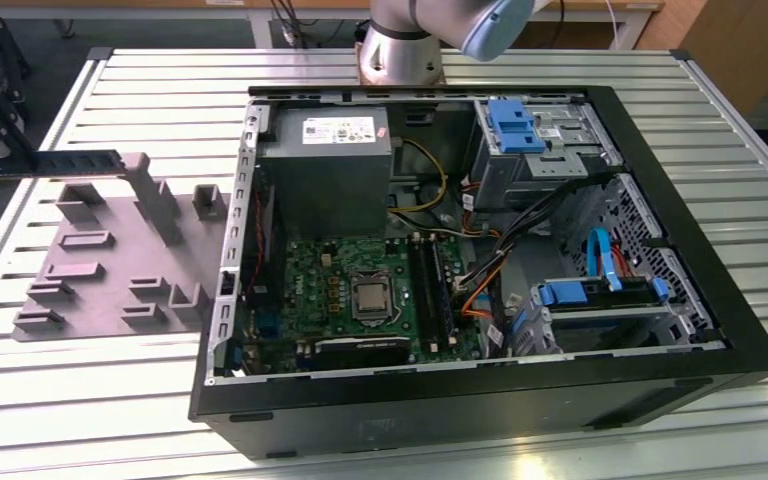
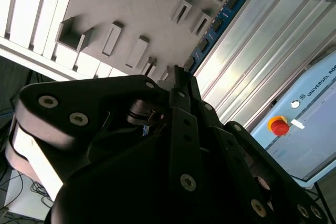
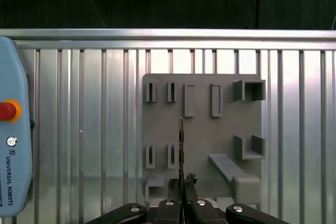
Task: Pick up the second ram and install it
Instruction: 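Pick up the second ram and move it above second insertion slot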
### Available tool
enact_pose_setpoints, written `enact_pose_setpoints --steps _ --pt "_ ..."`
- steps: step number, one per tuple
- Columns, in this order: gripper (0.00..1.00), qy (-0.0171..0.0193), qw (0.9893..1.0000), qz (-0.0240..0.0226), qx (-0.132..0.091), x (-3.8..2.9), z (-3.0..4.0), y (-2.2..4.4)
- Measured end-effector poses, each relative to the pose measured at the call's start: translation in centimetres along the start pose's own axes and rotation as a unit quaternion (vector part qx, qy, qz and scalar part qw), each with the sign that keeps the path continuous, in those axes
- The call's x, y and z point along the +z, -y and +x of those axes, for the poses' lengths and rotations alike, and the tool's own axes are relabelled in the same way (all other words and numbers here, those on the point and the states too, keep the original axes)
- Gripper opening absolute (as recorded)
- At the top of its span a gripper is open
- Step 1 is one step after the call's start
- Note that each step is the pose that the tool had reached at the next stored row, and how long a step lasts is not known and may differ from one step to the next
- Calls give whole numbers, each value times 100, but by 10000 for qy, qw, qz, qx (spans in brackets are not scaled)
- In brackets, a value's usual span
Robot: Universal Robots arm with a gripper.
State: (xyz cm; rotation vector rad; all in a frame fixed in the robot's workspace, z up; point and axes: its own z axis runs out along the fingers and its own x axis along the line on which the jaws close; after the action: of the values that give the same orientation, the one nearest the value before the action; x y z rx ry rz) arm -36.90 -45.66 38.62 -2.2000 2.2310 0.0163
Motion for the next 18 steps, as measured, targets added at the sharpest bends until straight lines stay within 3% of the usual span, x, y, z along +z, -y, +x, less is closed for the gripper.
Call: enact_pose_setpoints --steps 18 --pt "14 0 10000 0 0 -1 -3 186"
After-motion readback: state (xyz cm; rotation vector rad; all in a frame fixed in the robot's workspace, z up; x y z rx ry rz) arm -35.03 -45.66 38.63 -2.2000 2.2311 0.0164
